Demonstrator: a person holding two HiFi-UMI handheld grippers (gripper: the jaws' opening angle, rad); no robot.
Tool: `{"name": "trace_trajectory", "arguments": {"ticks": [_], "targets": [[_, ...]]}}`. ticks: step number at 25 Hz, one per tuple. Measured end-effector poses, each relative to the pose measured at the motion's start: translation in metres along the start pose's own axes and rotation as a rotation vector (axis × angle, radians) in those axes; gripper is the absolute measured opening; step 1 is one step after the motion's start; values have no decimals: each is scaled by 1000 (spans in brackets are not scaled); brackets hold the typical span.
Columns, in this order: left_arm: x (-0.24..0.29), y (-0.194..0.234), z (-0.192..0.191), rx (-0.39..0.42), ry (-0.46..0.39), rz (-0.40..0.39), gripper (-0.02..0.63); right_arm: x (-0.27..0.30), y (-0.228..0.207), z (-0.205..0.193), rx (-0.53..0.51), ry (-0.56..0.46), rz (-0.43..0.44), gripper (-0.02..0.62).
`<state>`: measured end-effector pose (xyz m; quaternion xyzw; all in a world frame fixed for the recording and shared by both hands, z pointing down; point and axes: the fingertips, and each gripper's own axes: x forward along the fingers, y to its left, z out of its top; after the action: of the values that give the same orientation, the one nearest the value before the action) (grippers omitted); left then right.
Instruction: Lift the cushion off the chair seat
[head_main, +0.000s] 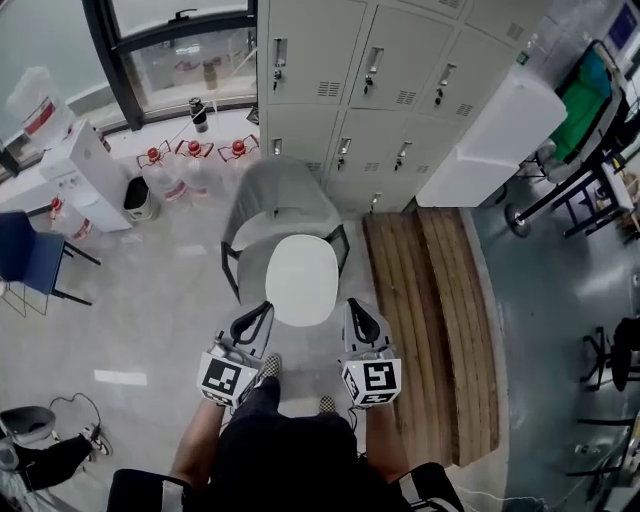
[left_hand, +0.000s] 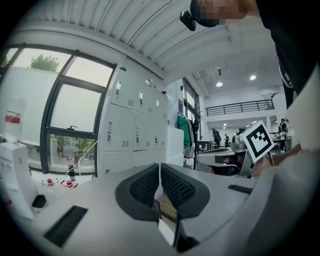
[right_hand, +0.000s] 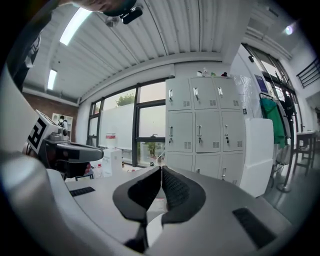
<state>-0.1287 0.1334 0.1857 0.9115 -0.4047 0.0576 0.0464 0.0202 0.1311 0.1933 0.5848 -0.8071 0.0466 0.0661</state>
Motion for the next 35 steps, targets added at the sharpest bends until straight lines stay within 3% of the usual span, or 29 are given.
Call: {"name": "trace_trajectory", "arguments": {"ticks": [4, 7, 15, 19, 31, 35], "targets": [[16, 40, -6, -17, -12, -48, 26, 27, 5, -9, 2, 40, -58, 29], [27, 57, -18, -25, 29, -85, 26, 40, 6, -18, 6, 71, -86, 29], [86, 68, -56, -72, 21, -157, 26, 70, -27, -66, 24, 136, -144, 29], [115, 63, -84, -87, 20, -150, 26, 82, -47, -105, 46, 155, -136, 29], [166, 58, -227, -132, 129, -73, 26, 122, -88, -239, 151, 222, -72, 29], [179, 58, -270, -144, 172, -67, 26, 141, -95, -277, 142, 251, -45, 29]]}}
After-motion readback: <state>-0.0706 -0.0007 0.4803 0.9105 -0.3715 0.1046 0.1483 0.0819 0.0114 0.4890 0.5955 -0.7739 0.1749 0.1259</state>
